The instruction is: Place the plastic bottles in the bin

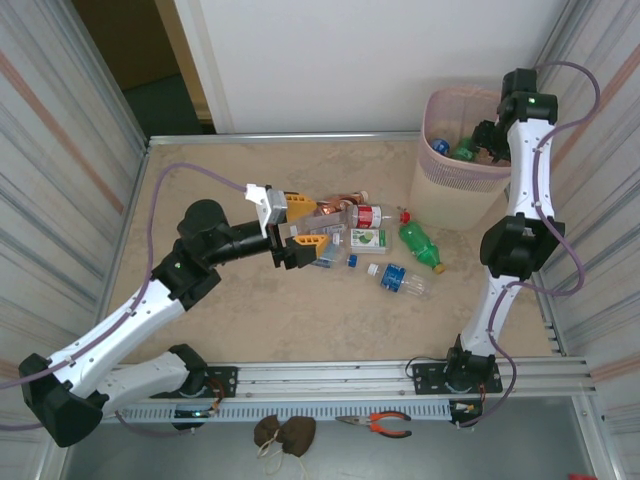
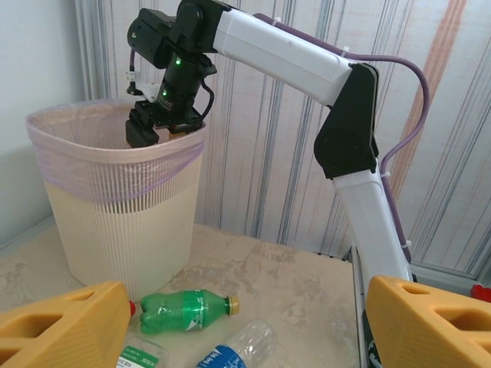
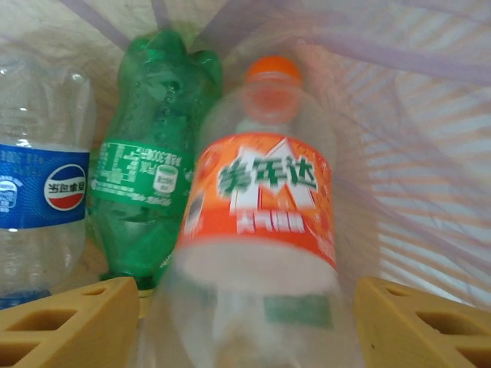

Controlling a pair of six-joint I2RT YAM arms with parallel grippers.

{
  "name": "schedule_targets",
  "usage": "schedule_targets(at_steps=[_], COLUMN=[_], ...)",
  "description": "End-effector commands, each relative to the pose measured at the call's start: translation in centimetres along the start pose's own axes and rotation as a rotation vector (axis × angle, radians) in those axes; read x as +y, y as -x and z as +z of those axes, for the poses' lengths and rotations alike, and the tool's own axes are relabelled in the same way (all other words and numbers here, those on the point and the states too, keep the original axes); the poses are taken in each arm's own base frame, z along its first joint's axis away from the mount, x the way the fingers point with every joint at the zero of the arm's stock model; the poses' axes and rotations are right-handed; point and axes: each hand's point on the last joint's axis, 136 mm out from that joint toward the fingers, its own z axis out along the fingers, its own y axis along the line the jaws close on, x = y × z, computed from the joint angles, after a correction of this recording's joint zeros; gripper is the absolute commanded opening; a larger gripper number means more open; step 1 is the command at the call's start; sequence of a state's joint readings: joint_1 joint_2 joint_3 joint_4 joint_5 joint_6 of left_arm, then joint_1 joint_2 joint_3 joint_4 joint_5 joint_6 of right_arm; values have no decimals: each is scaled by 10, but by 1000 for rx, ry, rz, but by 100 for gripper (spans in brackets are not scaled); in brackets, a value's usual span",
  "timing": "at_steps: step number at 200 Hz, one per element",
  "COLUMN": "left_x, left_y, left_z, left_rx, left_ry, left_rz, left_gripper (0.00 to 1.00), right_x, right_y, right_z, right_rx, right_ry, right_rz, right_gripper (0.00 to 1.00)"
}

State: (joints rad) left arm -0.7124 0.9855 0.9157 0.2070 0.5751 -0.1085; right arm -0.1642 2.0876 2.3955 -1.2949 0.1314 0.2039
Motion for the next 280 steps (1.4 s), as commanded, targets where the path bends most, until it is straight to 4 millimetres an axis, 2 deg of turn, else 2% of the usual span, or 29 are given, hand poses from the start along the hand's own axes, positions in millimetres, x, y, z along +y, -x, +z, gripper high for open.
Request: schedule_targets(at_steps=[1, 59, 73, 135, 166, 200, 248, 280], left_x=[-2, 0, 1, 11, 20, 30, 45, 50], left_y=[12, 10, 8, -17, -34, -57, -99, -128], left_z=[-1, -1, 0, 4, 4, 3, -2, -4], left_rx=[-47, -36, -19, 191, 297, 433, 668, 799], left_ry=[-10, -2, -2, 34, 70, 88, 88, 31], left_rz=[19, 14, 13, 29, 31, 64, 147, 233], left_gripper=[81, 81, 78, 74, 73, 73, 73, 74], right_x=[-8, -8, -6, 5, 11, 15, 16, 19], right_y=[4, 12, 14, 11, 4, -9, -25, -37], right_z=[-30, -76, -87, -134, -152, -163, -180, -183], right_rx=[-45, -152, -177, -266, -306, -331, -368, -403], right_ry=[-17, -5, 14, 95, 157, 210, 255, 291], right_rz=[20, 14, 14, 8, 5, 3, -3, -20], right_gripper=[76, 78, 77, 73, 70, 68, 66, 64])
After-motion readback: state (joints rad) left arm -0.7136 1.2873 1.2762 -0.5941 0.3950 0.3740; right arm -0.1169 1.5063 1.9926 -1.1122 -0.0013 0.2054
